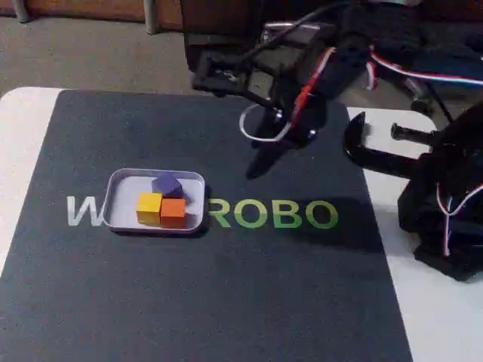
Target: Move blocks one by one until all three blocks are in the tray.
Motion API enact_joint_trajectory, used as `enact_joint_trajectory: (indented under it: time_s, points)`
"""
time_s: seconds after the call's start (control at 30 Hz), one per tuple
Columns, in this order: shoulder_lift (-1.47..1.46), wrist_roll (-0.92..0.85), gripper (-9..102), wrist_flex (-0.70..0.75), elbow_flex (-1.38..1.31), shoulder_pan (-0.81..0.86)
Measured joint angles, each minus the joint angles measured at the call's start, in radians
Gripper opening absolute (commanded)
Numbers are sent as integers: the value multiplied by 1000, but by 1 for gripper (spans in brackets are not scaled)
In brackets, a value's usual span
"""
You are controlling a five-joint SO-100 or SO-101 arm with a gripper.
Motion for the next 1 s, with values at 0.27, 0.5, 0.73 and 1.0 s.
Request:
enact_joint_trajectory:
  time_s: [0.27, 0.5, 0.73, 1.0]
  points:
    - [207, -141, -8, -9, 232, 31]
    - [377, -166, -8, -12, 410, 9]
    - [644, -164, -8, -67, 661, -28]
    - [1264, -144, -8, 20, 1055, -103]
